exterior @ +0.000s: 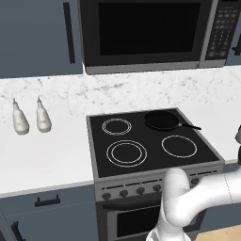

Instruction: Pick the kettle from the counter and place it on a stove burner. Then turn the burner on.

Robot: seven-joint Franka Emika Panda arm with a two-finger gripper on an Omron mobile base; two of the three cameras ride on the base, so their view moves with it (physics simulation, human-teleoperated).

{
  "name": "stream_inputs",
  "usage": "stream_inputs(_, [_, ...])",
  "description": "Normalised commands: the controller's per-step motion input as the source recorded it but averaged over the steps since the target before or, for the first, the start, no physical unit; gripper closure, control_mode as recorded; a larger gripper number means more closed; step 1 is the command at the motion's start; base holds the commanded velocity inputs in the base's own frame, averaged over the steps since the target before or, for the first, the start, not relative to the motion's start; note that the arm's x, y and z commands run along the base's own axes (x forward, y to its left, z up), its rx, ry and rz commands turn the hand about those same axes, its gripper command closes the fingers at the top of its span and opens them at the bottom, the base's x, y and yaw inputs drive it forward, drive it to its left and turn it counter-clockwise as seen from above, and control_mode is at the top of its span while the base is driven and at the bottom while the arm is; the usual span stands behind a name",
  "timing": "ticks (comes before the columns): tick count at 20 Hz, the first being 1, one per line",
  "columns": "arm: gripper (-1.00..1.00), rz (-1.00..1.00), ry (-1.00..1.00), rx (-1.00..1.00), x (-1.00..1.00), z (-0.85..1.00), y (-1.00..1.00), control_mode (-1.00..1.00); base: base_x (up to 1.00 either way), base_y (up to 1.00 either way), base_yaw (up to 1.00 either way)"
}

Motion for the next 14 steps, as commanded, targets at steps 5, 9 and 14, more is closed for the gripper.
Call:
stream_inputs(5, [-1.0,0.0,-0.1,-0.06,0.34,-0.39,-0.21,-1.0,0.0,0.0,0.0])
stream_inputs(9, [-1.0,0.0,-0.13,-0.05,0.3,-0.34,-0.18,-1.0,0.0,0.0,0.0])
stream_inputs(14, [1.0,0.0,-0.05,-0.02,0.19,-0.18,-0.04,-1.0,0.0,0.0,0.0])
